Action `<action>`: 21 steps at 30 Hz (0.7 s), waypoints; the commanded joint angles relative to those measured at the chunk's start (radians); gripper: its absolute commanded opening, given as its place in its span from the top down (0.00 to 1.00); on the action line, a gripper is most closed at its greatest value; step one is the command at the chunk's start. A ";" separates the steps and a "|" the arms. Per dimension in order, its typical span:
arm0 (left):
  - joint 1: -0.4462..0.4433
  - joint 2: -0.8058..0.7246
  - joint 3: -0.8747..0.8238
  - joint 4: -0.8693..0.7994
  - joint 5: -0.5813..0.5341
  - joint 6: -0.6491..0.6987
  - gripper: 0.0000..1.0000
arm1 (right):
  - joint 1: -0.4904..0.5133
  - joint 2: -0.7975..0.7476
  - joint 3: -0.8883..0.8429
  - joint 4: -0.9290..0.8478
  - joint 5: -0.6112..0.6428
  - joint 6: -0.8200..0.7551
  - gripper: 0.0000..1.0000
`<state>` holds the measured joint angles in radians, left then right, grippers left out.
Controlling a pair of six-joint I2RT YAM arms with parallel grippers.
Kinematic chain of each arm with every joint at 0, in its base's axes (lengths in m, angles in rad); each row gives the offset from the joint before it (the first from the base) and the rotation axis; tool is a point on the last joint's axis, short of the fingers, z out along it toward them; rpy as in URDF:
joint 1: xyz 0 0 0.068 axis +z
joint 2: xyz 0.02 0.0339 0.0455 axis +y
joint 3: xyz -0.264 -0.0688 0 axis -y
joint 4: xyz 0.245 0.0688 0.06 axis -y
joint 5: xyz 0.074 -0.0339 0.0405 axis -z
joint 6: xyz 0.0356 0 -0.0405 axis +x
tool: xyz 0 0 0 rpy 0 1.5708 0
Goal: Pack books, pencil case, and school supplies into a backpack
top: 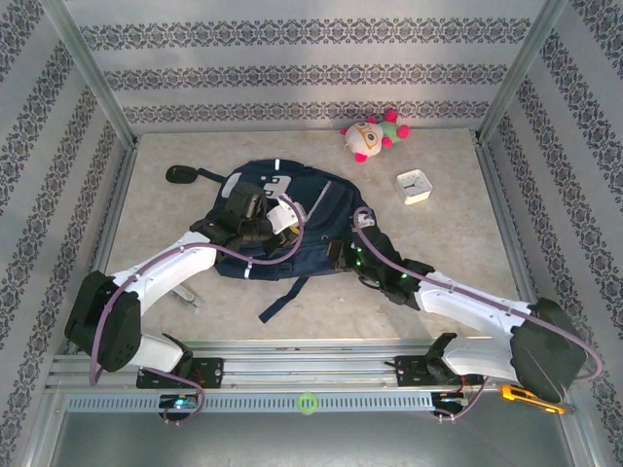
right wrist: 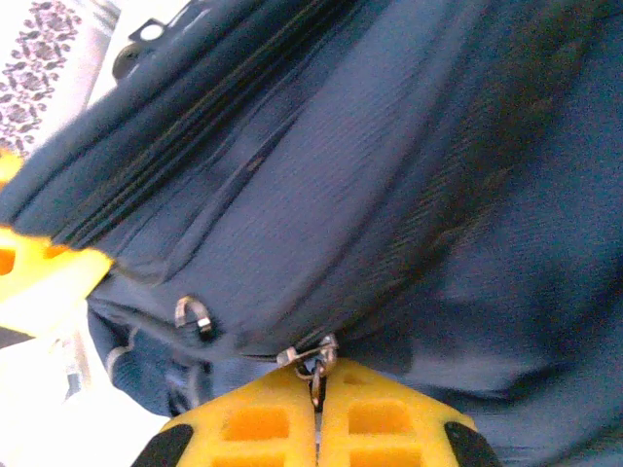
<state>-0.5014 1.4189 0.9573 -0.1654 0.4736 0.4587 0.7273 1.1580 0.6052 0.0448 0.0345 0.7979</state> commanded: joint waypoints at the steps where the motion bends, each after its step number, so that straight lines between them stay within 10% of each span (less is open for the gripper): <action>1: 0.053 -0.045 0.026 -0.085 -0.110 0.061 1.00 | -0.099 -0.042 -0.040 -0.159 -0.041 -0.063 1.00; 14: 0.059 -0.085 0.053 -0.314 -0.122 0.244 0.94 | -0.203 0.072 0.060 -0.216 -0.434 -0.277 1.00; 21: 0.124 -0.104 0.136 -0.455 -0.126 0.056 0.47 | -0.094 0.105 0.044 -0.150 -0.398 -0.183 1.00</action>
<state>-0.3958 1.3632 1.0691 -0.5449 0.4011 0.6167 0.6022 1.2476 0.6563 -0.0998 -0.3786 0.5800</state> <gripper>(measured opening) 0.501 0.052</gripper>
